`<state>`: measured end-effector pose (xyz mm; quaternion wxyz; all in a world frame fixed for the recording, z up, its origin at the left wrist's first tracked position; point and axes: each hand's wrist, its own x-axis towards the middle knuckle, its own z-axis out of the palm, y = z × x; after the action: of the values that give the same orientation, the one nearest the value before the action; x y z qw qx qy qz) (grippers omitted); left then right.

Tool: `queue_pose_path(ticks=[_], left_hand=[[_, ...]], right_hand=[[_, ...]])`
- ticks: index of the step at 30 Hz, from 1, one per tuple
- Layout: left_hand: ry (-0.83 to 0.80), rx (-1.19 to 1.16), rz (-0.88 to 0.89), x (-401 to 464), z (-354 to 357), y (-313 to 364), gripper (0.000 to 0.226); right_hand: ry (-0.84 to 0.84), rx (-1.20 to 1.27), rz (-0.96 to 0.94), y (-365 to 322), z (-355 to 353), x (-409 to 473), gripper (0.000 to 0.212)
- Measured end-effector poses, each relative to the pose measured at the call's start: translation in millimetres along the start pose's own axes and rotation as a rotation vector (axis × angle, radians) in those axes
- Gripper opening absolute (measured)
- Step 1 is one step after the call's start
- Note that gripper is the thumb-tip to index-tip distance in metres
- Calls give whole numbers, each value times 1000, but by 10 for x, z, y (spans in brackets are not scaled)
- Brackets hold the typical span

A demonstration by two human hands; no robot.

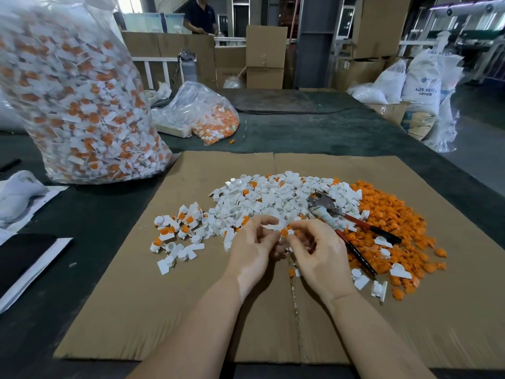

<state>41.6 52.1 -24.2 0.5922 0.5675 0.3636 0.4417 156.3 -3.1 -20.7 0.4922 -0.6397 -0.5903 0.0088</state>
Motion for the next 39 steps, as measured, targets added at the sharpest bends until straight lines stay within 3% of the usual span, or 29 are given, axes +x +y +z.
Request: queue_pose_path(ticks=[5,14,26,30,32,34,37,39], left_hand=[[-42,3,7,15,-19,-32,25],[-48,5,3,28,-28,-66,26],[-27,43,27,53,-12,-53,12],[2,-37,-53,94,4,-41,8],[12,-112,-109,114,7,-31,10],[16,-147,-143,134,7,-15,10],[18,-144,-157,154,11,-1,11],[15,-147,-155,159,20,8,11]], right_hand=[[-69,-12,-72,-3,-14,16,28],[-71,-9,-77,4,-11,28,21],[-83,-36,-64,9,-2,30,21],[-25,-109,-42,-4,-77,70,26],[48,-221,29,30,-178,139,29],[16,-418,227,97,-312,248,39],[-264,-680,560,182,-486,394,46],[-435,-749,655,223,-533,447,51]])
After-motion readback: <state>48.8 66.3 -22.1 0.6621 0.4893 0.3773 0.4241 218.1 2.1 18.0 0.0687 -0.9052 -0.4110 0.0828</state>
